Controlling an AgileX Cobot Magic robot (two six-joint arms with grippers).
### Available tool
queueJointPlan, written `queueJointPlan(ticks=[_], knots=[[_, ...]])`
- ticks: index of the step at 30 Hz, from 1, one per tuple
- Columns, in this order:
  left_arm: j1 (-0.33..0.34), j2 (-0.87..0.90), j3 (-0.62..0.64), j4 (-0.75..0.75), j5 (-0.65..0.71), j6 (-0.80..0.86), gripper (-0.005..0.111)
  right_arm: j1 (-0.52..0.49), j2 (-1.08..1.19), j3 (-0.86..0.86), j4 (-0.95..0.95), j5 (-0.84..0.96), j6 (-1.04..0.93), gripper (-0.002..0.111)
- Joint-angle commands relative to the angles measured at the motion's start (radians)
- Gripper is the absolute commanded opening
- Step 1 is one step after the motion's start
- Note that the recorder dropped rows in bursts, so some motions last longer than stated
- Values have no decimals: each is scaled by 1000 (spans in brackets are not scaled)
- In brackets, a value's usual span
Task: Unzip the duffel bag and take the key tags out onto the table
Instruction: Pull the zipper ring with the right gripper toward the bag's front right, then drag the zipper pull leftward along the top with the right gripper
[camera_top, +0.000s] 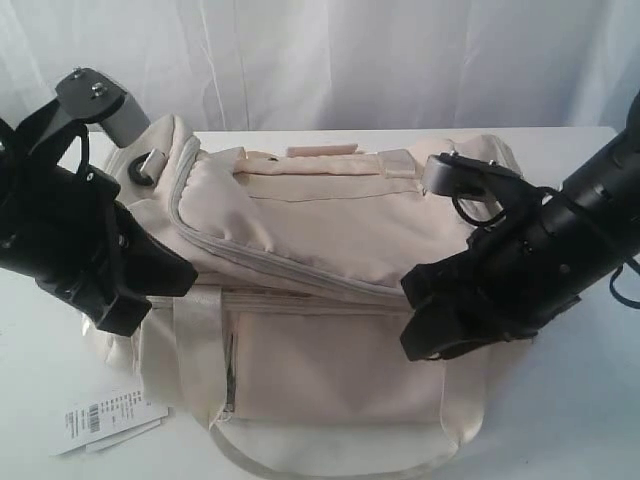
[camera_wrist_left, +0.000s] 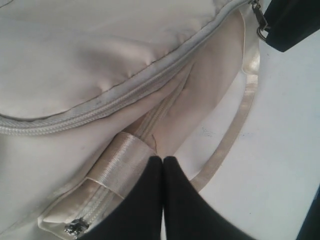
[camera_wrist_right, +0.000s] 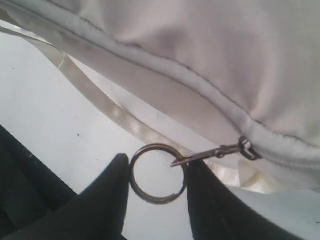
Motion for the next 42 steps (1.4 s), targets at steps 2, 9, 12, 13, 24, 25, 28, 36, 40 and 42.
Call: queueJointPlan(ticks=[2, 9, 12, 13, 24, 25, 28, 36, 40, 42], knots=[[-5, 1, -6, -16, 21, 0, 0, 0, -8, 6, 78, -14, -33, 0], [-5, 1, -6, -16, 21, 0, 0, 0, -8, 6, 162, -33, -77, 0], [-5, 1, -6, -23, 21, 0, 0, 0, -8, 6, 188, -36, -98, 0], [-5, 1, -6, -31, 21, 0, 0, 2, -8, 6, 194, -36, -98, 0], [-2, 1, -6, -37, 42, 0, 0, 157, -8, 4, 212, -193, -96, 0], [-2, 1, -6, -34, 44, 0, 0, 164, -8, 4, 212, -202, -96, 0], [-2, -23, -6, -8, 44, 0, 0, 187, -6, 4, 222, -236, -96, 0], [-2, -166, -6, 201, 16, -114, 0, 259, -2, -5, 268, -345, -96, 0], [-2, -198, -6, 201, 15, -114, 0, 311, 62, -70, 283, -345, -96, 0], [-2, -198, -6, 201, 22, -114, 0, 341, 95, -100, 293, -350, -96, 0]])
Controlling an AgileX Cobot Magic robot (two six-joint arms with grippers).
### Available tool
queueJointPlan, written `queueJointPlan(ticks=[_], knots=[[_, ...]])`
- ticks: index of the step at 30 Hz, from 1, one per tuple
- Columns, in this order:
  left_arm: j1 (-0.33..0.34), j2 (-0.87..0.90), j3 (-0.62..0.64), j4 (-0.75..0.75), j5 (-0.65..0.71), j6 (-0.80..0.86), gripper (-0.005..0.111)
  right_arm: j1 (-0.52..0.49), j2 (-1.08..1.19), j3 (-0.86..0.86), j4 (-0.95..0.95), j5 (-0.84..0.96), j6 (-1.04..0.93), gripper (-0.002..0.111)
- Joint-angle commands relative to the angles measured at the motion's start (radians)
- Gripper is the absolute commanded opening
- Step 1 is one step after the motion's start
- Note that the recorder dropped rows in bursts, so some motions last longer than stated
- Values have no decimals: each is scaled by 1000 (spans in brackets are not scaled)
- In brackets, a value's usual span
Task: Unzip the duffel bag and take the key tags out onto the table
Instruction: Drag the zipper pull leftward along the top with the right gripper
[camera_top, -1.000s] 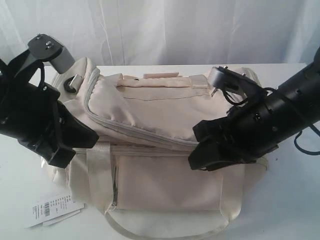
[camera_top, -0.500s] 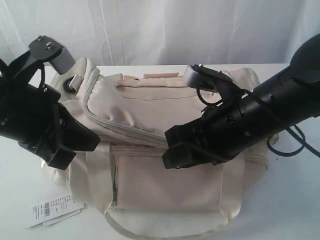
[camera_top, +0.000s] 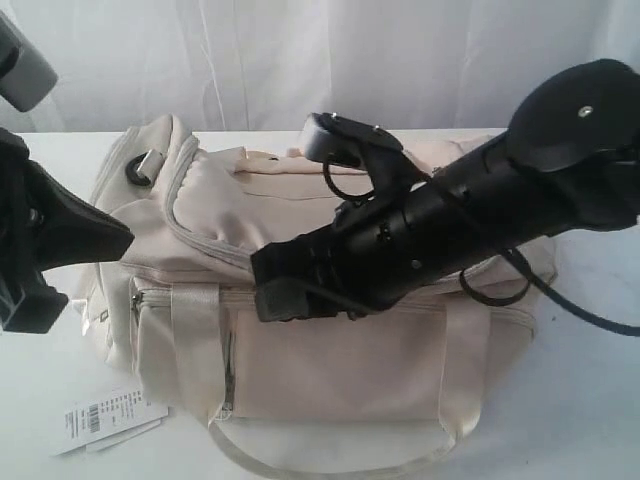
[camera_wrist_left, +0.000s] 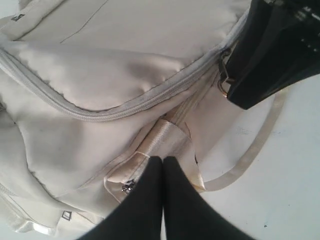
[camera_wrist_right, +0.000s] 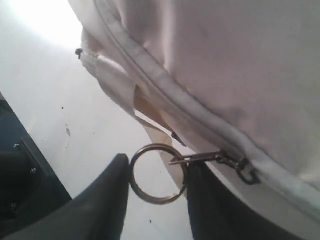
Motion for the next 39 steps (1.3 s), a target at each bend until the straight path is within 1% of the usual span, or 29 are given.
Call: queueJointPlan(ticks=[1, 10, 18, 30, 39], knots=[[-2, -8, -6, -5, 12, -9, 0, 58, 60, -64, 33, -11, -13, 0], [-2, -8, -6, -5, 20, -9, 0, 150, 167, -200, 39, -77, -13, 0], [-2, -8, -6, -5, 30, -11, 0, 155, 225, -306, 45, -110, -13, 0], [-2, -8, -6, -5, 30, -11, 0, 155, 352, -463, 45, -112, -13, 0], [-2, -8, -6, -5, 30, -11, 0, 155, 405, -538, 45, -188, -11, 0]])
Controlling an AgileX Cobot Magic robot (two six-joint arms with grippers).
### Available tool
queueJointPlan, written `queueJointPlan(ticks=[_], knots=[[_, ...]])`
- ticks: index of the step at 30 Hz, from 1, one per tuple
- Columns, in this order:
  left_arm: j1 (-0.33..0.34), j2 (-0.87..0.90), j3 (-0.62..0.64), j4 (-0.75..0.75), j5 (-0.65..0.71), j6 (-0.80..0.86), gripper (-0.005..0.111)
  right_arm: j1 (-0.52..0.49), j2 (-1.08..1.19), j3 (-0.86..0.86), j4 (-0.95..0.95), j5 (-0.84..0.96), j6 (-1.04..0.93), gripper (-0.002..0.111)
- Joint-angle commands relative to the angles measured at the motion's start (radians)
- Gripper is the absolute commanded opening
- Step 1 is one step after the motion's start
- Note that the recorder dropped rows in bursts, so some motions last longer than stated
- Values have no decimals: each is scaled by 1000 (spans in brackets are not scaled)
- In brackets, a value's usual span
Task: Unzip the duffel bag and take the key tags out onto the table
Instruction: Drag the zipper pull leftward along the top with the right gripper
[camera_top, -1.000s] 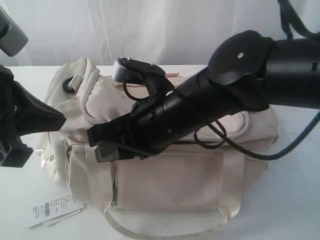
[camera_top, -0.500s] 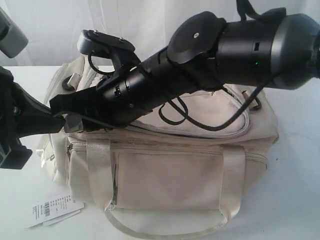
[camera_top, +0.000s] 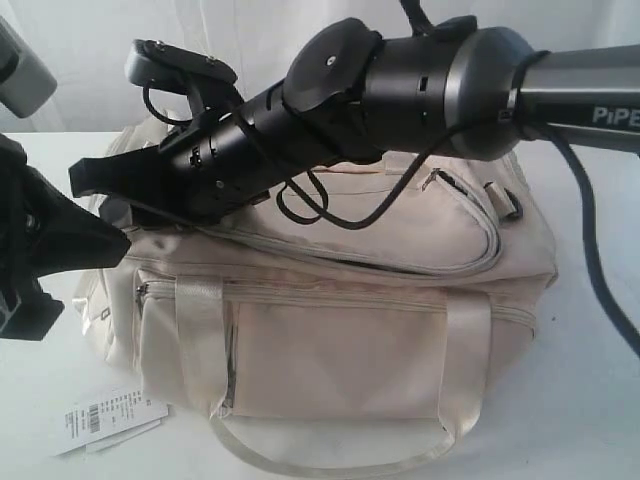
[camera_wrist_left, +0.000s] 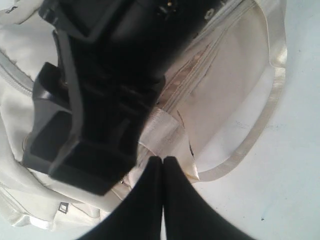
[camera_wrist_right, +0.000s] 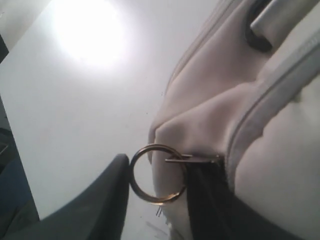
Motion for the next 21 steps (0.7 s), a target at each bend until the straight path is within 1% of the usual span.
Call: queueJointPlan(ticks=[1, 15, 21], knots=[[-2, -7, -6, -12, 12, -9, 0, 5, 16, -30, 8, -74, -11, 0], [-2, -7, -6, -12, 14, -9, 0, 5, 47, -32, 6, -241, -11, 0], [-2, -7, -6, -12, 14, -9, 0, -11, 47, -32, 6, -295, -11, 0]])
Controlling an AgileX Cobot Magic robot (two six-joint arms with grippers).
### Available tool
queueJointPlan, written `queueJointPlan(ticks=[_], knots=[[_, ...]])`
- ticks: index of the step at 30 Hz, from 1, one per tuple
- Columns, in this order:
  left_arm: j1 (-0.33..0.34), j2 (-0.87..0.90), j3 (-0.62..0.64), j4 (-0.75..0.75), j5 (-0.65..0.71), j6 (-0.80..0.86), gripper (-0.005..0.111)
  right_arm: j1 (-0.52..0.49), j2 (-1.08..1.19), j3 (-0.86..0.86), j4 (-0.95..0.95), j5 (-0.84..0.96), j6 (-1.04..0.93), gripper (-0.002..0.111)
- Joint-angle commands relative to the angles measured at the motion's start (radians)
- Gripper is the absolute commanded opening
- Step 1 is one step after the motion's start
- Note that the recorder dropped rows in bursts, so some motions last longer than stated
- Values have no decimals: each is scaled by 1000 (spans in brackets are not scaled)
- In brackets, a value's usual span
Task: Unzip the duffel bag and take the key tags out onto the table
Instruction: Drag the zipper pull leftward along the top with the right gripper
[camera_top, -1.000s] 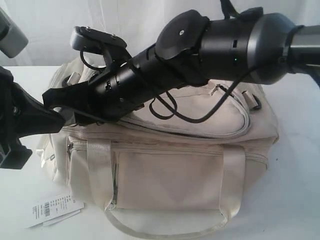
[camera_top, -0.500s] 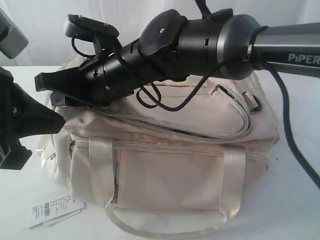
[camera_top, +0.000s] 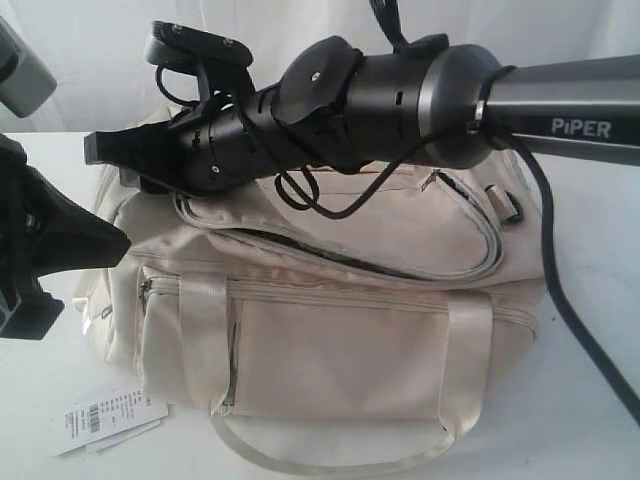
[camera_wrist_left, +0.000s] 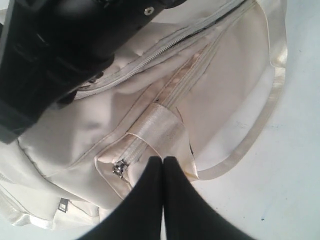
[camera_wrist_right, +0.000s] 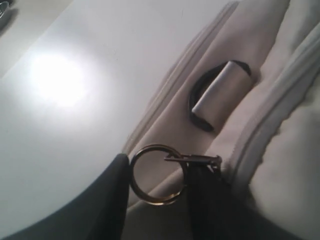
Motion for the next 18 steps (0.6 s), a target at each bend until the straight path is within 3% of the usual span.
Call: queueJointPlan(ticks=[1, 18], knots=[[-2, -7, -6, -12, 14, -5, 0, -15, 1, -8, -3, -67, -11, 0], [-2, -7, -6, -10, 12, -5, 0, -37, 3, -8, -3, -118, -13, 0]])
